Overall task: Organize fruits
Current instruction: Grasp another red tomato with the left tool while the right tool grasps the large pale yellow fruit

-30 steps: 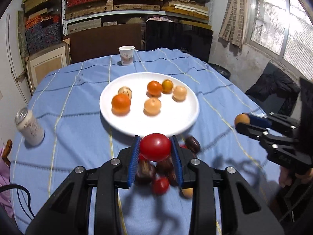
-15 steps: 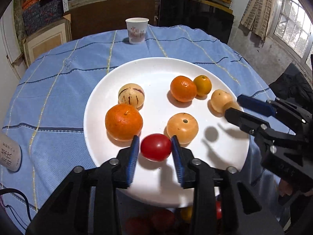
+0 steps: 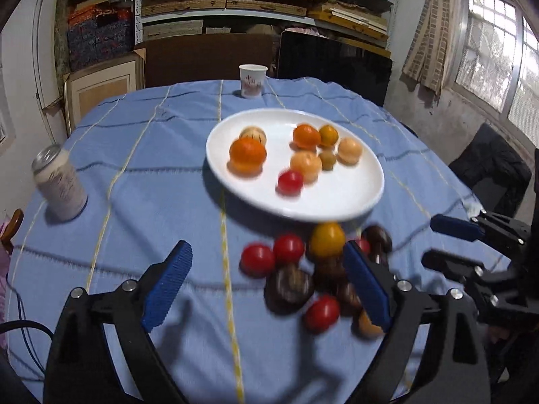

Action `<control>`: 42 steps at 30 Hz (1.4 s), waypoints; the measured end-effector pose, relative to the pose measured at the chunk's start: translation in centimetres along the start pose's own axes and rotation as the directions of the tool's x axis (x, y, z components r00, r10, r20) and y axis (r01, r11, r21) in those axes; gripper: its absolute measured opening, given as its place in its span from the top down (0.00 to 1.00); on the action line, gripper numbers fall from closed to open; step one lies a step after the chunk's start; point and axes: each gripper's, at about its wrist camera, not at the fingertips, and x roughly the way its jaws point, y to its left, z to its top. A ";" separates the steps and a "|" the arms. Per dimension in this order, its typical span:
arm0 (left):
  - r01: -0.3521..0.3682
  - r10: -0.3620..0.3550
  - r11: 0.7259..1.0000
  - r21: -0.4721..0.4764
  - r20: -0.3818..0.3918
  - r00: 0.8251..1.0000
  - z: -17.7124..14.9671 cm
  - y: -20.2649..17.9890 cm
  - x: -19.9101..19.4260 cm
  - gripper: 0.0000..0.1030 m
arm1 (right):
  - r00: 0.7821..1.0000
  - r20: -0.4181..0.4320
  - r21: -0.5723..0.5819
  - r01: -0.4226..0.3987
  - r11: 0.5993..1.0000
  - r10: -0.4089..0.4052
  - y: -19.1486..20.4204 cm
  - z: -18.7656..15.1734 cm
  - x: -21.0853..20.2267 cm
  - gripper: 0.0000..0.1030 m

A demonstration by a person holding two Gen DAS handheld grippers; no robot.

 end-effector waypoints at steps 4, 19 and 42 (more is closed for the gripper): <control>-0.052 0.054 0.997 0.049 -0.032 0.998 -3.6 -0.4 0.4 0.14 | 1.000 -0.020 -0.048 -0.003 0.999 0.002 3.7 -3.2 0.0 0.54; -0.005 0.003 1.000 -0.022 -0.080 0.997 -4.6 0.9 1.5 0.14 | 0.992 -0.091 -0.026 0.085 0.996 -0.087 5.3 -3.0 3.8 0.60; 0.027 -0.013 0.996 0.080 -0.171 0.985 -4.3 -3.4 3.7 0.52 | 0.999 -0.012 0.117 0.033 0.993 -0.031 -0.2 -6.0 0.2 0.60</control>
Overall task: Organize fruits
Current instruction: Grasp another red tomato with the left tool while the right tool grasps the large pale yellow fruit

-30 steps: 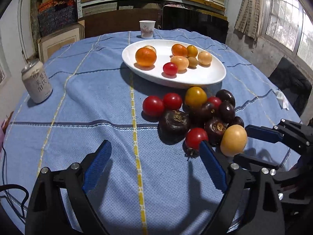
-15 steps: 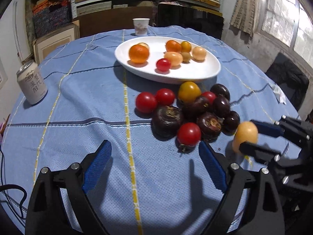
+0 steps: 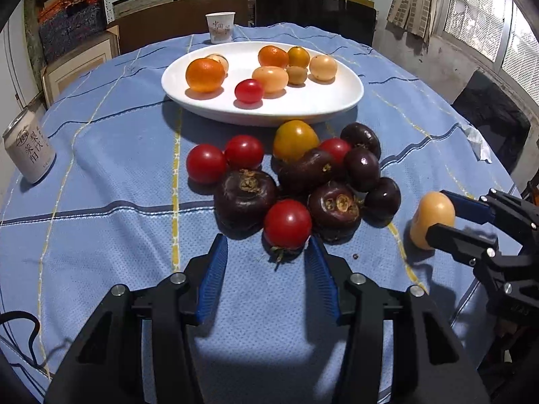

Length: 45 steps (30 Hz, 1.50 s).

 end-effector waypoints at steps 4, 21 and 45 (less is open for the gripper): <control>-0.006 0.007 1.000 -0.029 0.024 1.000 0.4 0.0 -0.2 0.52 | 1.000 0.006 0.008 -0.012 1.000 0.012 -0.1 -0.1 -0.1 0.60; -0.046 0.047 0.996 -0.071 0.010 0.999 -0.9 0.5 -3.0 0.48 | 0.998 0.020 0.020 -0.054 0.998 0.054 -0.4 -0.1 -0.4 0.60; -0.127 0.127 0.985 -0.115 -0.004 0.992 -0.8 1.8 -3.1 0.38 | 0.996 0.033 0.017 -0.081 0.997 0.080 -0.4 -0.2 -0.6 0.60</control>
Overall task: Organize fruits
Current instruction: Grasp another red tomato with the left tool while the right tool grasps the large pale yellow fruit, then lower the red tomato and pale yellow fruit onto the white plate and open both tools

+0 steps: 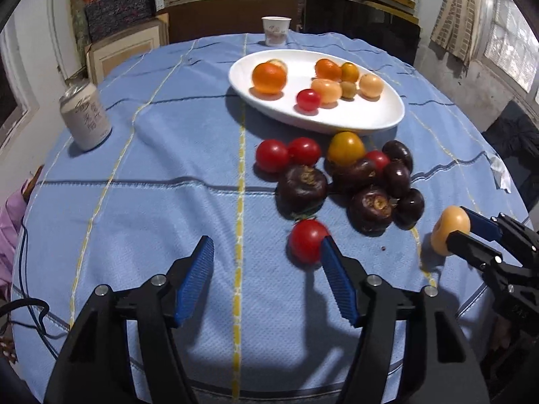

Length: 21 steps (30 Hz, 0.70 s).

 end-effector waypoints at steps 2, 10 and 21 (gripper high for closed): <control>0.011 -0.011 0.999 0.036 -0.002 1.000 0.1 -1.1 0.5 0.38 | 1.000 0.002 0.003 0.002 1.000 -0.002 0.0 0.0 0.0 0.60; -0.006 0.006 0.998 0.059 -0.014 1.000 -0.4 -2.3 2.4 0.41 | 1.000 -0.009 0.000 0.003 1.000 -0.003 0.0 0.1 0.3 0.60; 0.044 -0.045 0.995 0.088 0.019 0.999 -0.7 -2.9 2.1 0.73 | 1.000 -0.009 0.003 0.001 1.000 -0.001 0.0 0.0 0.2 0.60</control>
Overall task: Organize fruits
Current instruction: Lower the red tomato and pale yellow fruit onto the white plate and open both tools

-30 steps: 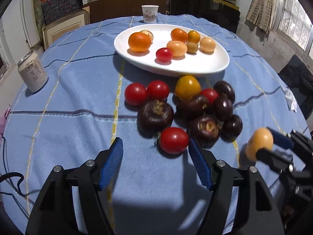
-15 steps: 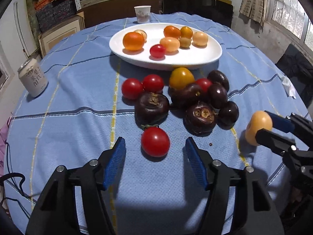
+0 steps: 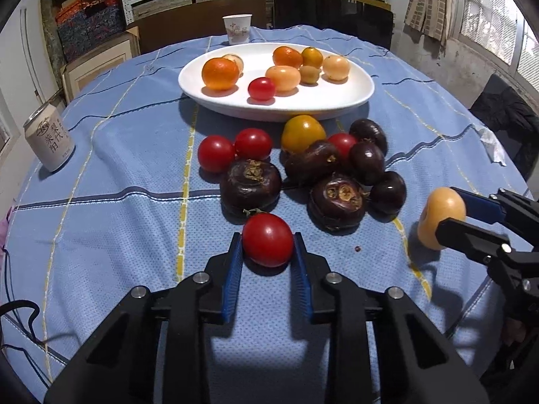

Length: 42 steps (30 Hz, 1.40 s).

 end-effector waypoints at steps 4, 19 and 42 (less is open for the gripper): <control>0.009 -0.008 1.000 -0.013 0.009 1.000 -0.1 0.2 -0.1 0.73 | 1.000 0.001 0.001 0.001 1.000 -0.001 0.0 -0.1 -0.1 0.60; 0.011 -0.011 1.000 -0.027 0.013 1.000 -0.1 0.4 -0.2 0.72 | 1.000 0.008 0.004 0.014 1.000 -0.014 -0.1 -0.1 -0.3 0.60; 0.083 -0.078 0.995 -0.053 0.097 0.992 13.4 2.9 -0.3 0.72 | 0.990 0.106 -0.046 0.098 0.994 -0.093 -3.5 13.1 -0.6 0.60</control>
